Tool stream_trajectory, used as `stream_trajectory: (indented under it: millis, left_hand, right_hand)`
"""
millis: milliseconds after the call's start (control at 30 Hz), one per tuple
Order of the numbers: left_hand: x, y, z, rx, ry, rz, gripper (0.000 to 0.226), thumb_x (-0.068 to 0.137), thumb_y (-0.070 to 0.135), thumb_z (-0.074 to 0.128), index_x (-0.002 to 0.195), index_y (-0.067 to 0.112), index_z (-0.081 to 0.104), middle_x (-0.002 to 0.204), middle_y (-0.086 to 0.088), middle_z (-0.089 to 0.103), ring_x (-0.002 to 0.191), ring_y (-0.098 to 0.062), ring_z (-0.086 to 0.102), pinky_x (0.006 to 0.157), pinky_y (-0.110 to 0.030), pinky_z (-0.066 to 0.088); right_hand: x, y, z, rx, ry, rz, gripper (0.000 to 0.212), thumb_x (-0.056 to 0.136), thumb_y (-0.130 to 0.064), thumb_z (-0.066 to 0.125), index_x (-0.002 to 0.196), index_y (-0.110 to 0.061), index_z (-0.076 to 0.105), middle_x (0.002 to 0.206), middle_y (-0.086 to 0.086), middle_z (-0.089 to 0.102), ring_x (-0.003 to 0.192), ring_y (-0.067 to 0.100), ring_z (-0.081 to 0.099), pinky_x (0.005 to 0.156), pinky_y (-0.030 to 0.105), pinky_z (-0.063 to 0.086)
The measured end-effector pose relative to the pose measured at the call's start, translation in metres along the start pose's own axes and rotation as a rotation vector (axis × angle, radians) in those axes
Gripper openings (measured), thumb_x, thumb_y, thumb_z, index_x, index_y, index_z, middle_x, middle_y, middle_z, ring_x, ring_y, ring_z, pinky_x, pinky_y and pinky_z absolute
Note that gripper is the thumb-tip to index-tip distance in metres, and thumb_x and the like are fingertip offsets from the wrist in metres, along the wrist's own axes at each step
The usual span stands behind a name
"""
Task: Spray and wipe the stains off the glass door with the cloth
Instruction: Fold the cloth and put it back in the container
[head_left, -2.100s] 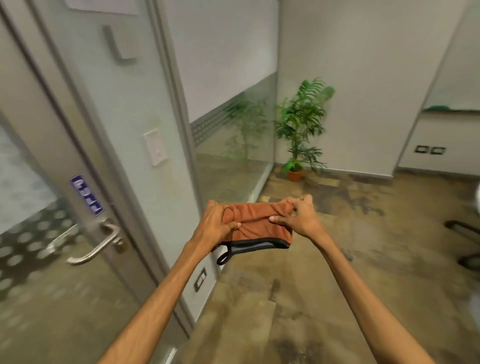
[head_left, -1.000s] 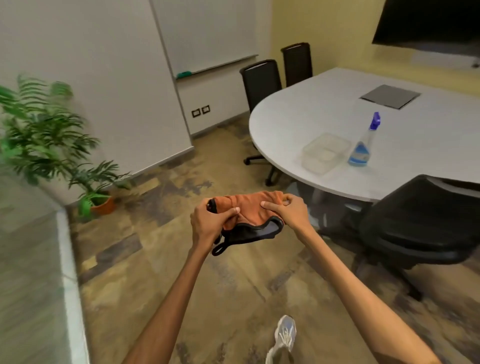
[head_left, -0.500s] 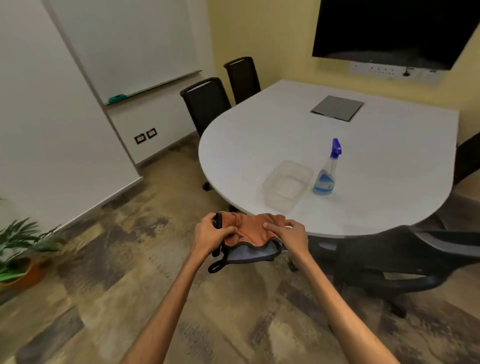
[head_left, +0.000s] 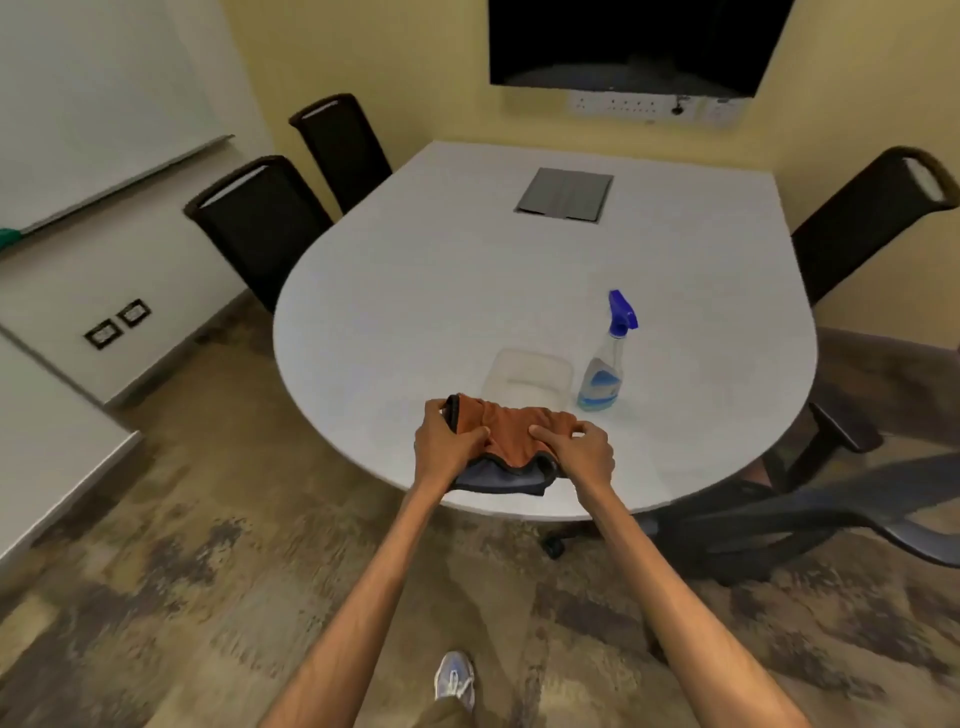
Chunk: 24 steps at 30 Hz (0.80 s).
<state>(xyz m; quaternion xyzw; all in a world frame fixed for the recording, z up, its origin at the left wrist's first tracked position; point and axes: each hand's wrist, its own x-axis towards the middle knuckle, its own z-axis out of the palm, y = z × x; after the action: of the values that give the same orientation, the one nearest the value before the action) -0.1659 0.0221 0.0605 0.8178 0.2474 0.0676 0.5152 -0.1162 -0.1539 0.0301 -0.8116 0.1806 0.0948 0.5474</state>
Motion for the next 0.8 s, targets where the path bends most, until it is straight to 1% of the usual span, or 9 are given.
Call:
stream_trajectory:
  millis: [67, 200, 267, 333, 433, 567, 633, 700, 800]
  left_hand:
    - [0.031, 0.0, 0.008, 0.04, -0.026, 0.03, 0.062, 0.072, 0.02, 0.081, 0.124, 0.011, 0.049, 0.12, -0.01, 0.063, 0.108, -0.031, 0.062, 0.087, -0.036, 0.05]
    - [0.079, 0.001, 0.026, 0.173, -0.059, 0.123, 0.05, 0.071, 0.02, 0.08, 0.112, 0.009, 0.053, 0.109, -0.009, 0.066, 0.098, -0.032, 0.063, 0.075, -0.03, 0.041]
    - [0.098, 0.0, 0.038, 0.214, -0.097, 0.146, 0.048, 0.073, 0.02, 0.078, 0.111, 0.007, 0.052, 0.108, -0.01, 0.065, 0.097, -0.033, 0.062, 0.073, -0.031, 0.041]
    - [0.113, -0.002, 0.049, 0.255, -0.14, 0.16, 0.046, 0.075, 0.019, 0.075, 0.112, 0.006, 0.05, 0.109, -0.011, 0.064, 0.097, -0.034, 0.062, 0.074, -0.033, 0.043]
    - [0.136, -0.012, 0.069, 0.339, -0.189, 0.151, 0.039, 0.079, 0.018, 0.07, 0.109, 0.005, 0.048, 0.103, -0.013, 0.065, 0.095, -0.035, 0.062, 0.077, -0.038, 0.047]
    - [0.166, -0.021, 0.088, 0.665, -0.208, 0.207, 0.03, 0.087, 0.03, 0.062, 0.109, 0.012, 0.053, 0.1, -0.009, 0.065, 0.101, -0.028, 0.056, 0.087, -0.037, 0.038]
    - [0.173, -0.029, 0.096, 0.746, -0.248, 0.221, 0.026, 0.091, 0.033, 0.057, 0.109, 0.014, 0.055, 0.101, -0.007, 0.065, 0.105, -0.026, 0.052, 0.092, -0.036, 0.035]
    - [0.177, -0.04, 0.102, 0.819, -0.279, 0.246, 0.024, 0.093, 0.032, 0.055, 0.112, 0.016, 0.055, 0.103, -0.005, 0.065, 0.109, -0.024, 0.05, 0.098, -0.037, 0.033]
    - [0.179, -0.055, 0.109, 0.944, -0.326, 0.294, 0.022, 0.095, 0.026, 0.052, 0.116, 0.02, 0.054, 0.114, 0.001, 0.064, 0.121, -0.021, 0.045, 0.107, -0.038, 0.027]
  right_hand:
    - [0.019, -0.01, 0.013, -0.024, 0.053, 0.031, 0.072, 0.063, -0.056, 0.084, 0.118, -0.015, 0.062, 0.117, 0.011, 0.07, 0.105, 0.031, 0.066, 0.088, 0.039, 0.054]
    - [0.053, -0.019, 0.035, -0.098, 0.134, 0.068, 0.072, 0.068, -0.059, 0.079, 0.121, -0.015, 0.059, 0.122, 0.011, 0.067, 0.111, 0.033, 0.064, 0.091, 0.041, 0.051]
    - [0.07, -0.021, 0.041, -0.143, 0.117, 0.11, 0.076, 0.072, -0.06, 0.076, 0.127, -0.012, 0.055, 0.128, 0.012, 0.064, 0.117, 0.035, 0.061, 0.096, 0.043, 0.05]
    - [0.086, -0.024, 0.044, -0.182, 0.079, 0.155, 0.075, 0.075, -0.056, 0.076, 0.13, -0.01, 0.052, 0.13, 0.013, 0.062, 0.119, 0.036, 0.059, 0.096, 0.041, 0.048]
    - [0.106, -0.02, 0.05, -0.281, 0.072, 0.141, 0.054, 0.081, -0.041, 0.07, 0.123, -0.009, 0.056, 0.125, 0.015, 0.064, 0.115, 0.036, 0.061, 0.091, 0.037, 0.048]
    - [0.125, -0.004, 0.06, -0.513, 0.095, 0.035, 0.036, 0.084, -0.034, 0.063, 0.109, -0.008, 0.06, 0.11, 0.014, 0.068, 0.104, 0.034, 0.064, 0.083, 0.038, 0.052]
    - [0.133, 0.001, 0.064, -0.636, 0.102, -0.028, 0.03, 0.083, -0.034, 0.063, 0.101, -0.011, 0.061, 0.103, 0.01, 0.068, 0.103, 0.03, 0.062, 0.081, 0.038, 0.052]
    - [0.141, 0.008, 0.072, -0.792, 0.08, -0.076, 0.026, 0.083, -0.035, 0.062, 0.098, -0.014, 0.061, 0.108, 0.009, 0.063, 0.112, 0.028, 0.053, 0.086, 0.039, 0.047]
    - [0.147, 0.026, 0.081, -0.93, 0.055, -0.111, 0.028, 0.083, -0.031, 0.059, 0.107, -0.016, 0.061, 0.13, 0.008, 0.049, 0.12, 0.028, 0.043, 0.093, 0.04, 0.04]
